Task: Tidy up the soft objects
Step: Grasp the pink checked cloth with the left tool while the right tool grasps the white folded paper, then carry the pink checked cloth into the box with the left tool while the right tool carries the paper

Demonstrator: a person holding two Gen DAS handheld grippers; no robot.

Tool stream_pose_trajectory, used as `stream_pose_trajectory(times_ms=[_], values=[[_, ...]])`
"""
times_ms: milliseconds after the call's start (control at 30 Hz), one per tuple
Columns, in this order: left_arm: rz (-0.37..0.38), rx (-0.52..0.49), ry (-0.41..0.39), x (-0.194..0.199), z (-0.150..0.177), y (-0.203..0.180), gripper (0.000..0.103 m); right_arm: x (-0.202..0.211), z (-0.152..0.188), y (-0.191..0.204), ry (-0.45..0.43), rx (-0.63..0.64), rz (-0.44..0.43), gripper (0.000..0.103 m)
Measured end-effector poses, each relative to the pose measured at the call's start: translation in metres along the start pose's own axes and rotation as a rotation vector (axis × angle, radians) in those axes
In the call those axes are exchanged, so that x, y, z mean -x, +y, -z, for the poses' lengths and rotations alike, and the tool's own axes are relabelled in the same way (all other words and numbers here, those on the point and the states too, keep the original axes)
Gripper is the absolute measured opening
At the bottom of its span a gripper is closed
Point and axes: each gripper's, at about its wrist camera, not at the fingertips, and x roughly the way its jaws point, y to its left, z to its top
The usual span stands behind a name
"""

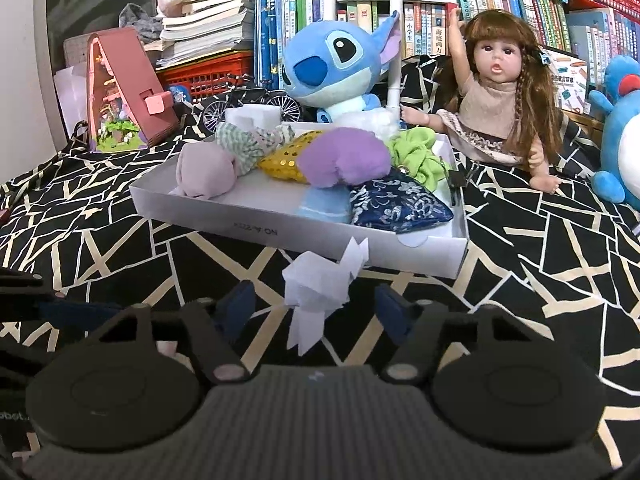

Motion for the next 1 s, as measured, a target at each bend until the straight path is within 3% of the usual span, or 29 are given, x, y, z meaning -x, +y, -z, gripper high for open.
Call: stream_pose_trajectory(times_ms=[233,533,1000], values=[[-0.004,0.013,-0.009,0.001,-0.002,0.003,0.030,0.000,0.000,0.004,-0.005,0.012,0.018,0.038],[-0.037,0.025,-0.053,0.007,-0.015,0.013,0.030,0.009,-0.003,0.005,-0.039,0.004,0.007,0.037],[-0.131,0.062,-0.141,-0.015,-0.072,0.039,0.030,0.003,-0.035,0.013,-0.088,0.018,0.000,0.037]])
